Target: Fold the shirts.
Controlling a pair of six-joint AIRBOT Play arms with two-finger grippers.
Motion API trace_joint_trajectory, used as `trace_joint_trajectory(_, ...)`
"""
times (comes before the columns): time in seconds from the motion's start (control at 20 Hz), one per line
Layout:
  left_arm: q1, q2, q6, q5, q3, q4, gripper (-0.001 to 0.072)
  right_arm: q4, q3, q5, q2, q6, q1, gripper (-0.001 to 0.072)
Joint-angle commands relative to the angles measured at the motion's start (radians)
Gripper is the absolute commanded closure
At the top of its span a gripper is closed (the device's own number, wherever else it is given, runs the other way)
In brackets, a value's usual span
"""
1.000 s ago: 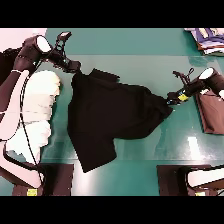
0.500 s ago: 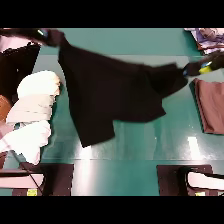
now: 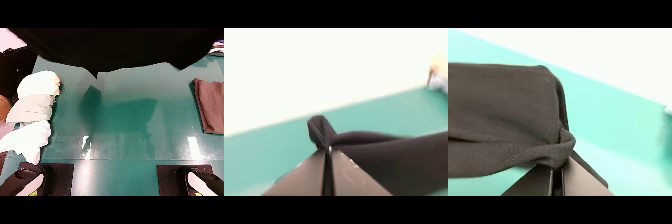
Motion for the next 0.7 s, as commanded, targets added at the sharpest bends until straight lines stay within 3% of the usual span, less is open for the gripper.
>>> trace_joint_trajectory(0.0, 0.000, 0.090, -0.003, 0.055, 0.040, -0.044, 0.0681, -0.110, 0.017, -0.034, 0.113, 0.051, 0.000, 0.0693)
trace_joint_trajectory(0.15, 0.000, 0.089, -0.002, 0.066, 0.069, -0.085, 0.0682, -0.217, 0.017, -0.002, 0.149, 0.086, 0.000, 0.0693)
trace_joint_trajectory(0.3, 0.000, 0.052, -0.010, 0.061, 0.013, -0.079, 0.0681, -0.217, 0.017, 0.112, 0.095, 0.091, 0.000, 0.0692)
trace_joint_trajectory(0.45, 0.000, -0.066, -0.010, 0.005, -0.060, -0.037, 0.0681, -0.216, 0.017, 0.291, -0.062, 0.147, 0.000, 0.0692)
trace_joint_trajectory(0.65, 0.000, -0.352, -0.004, -0.153, -0.128, -0.021, 0.0681, -0.215, 0.017, 0.456, -0.343, 0.172, 0.019, 0.0693)
